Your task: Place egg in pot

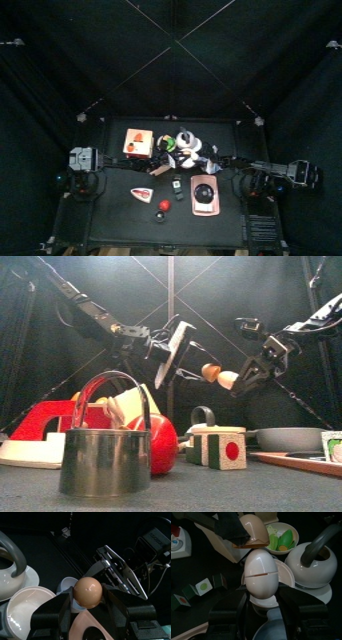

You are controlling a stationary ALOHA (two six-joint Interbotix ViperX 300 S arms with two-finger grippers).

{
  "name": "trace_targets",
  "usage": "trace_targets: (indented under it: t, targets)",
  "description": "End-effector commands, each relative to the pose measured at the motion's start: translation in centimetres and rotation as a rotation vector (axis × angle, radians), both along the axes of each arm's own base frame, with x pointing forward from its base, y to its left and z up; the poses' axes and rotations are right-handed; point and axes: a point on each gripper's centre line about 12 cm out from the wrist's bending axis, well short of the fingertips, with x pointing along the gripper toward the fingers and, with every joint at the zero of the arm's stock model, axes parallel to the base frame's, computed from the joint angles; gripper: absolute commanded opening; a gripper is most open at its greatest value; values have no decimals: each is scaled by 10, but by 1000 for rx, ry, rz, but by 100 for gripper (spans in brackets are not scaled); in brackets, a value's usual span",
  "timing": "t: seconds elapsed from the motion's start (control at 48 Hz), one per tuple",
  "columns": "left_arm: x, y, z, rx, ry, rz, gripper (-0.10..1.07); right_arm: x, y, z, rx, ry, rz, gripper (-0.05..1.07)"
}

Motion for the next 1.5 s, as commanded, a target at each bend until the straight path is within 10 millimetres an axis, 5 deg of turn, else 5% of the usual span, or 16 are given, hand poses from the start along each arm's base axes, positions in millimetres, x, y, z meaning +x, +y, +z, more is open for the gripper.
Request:
trace_targets:
  t: [0.0,0.229,0.5,0.708,1.021,1.479]
  targets:
    - [-2,1,21,14,-46,3,58,2,-2,6,-4,-20,-4,70]
    - [-19,-1,27,45,-93,23,58,6,-3,0,9,-1,-2,71]
    - [-17,-2,23,45,-85,20,58,33,-22,-25,50,86,-24,72]
    - [-18,-3,22,48,-81,17,58,35,-34,-39,75,139,-78,73]
    - [-18,-3,24,53,-85,13,58,27,-28,-32,74,116,-80,92]
    - [-17,-3,21,53,-79,11,58,5,-17,3,62,-14,-108,93]
